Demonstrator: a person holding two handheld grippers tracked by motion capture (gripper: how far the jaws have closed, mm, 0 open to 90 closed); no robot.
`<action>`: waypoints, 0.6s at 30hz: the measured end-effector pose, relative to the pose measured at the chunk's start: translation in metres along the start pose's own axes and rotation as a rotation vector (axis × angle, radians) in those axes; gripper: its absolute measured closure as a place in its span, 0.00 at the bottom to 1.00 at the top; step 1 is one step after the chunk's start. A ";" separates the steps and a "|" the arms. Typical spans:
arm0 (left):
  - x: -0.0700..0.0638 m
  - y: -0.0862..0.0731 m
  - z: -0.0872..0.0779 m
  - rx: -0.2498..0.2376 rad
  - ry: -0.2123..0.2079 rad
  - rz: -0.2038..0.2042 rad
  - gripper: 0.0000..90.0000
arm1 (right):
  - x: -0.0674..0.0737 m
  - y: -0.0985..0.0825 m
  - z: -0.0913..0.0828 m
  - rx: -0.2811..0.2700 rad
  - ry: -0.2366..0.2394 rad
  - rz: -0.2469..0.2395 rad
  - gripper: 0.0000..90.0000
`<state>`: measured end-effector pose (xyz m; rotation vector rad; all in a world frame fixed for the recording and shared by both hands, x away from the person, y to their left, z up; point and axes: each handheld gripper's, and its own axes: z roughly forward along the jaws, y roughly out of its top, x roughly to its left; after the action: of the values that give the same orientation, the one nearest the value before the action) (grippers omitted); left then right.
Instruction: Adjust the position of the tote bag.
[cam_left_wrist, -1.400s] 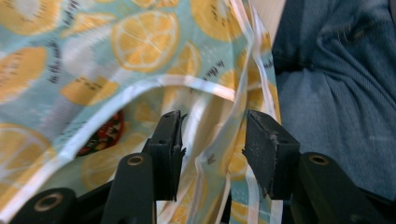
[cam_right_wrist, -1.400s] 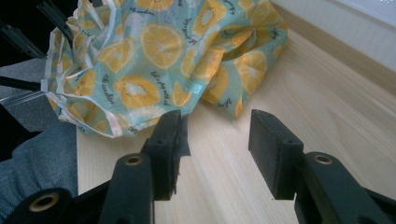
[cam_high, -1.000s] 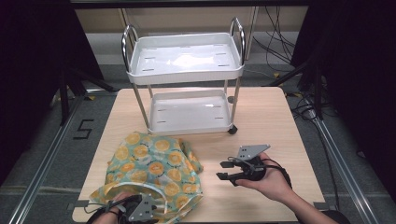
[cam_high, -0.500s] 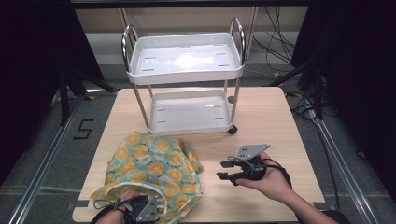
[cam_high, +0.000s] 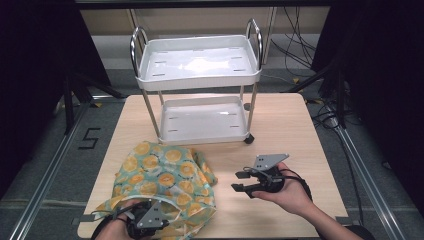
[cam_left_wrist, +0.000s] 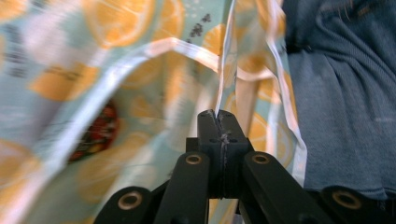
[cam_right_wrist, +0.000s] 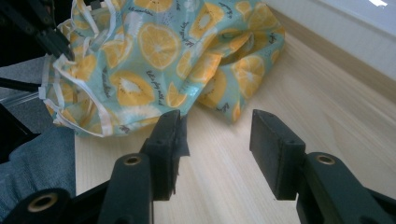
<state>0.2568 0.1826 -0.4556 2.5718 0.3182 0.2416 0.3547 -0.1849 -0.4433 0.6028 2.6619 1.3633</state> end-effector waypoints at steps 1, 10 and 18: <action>0.002 0.001 -0.004 -0.007 0.012 -0.003 1.00 | 0.000 0.000 0.000 0.000 0.000 0.000 0.60; 0.032 0.020 -0.029 -0.023 0.157 0.002 1.00 | 0.003 0.021 0.006 -0.030 0.015 -0.038 0.60; 0.057 0.037 -0.022 -0.042 0.203 -0.008 1.00 | 0.010 0.042 0.019 -0.043 0.054 -0.091 0.57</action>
<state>0.3123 0.1779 -0.4111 2.5083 0.3929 0.5027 0.3632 -0.1443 -0.4201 0.4412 2.6575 1.4281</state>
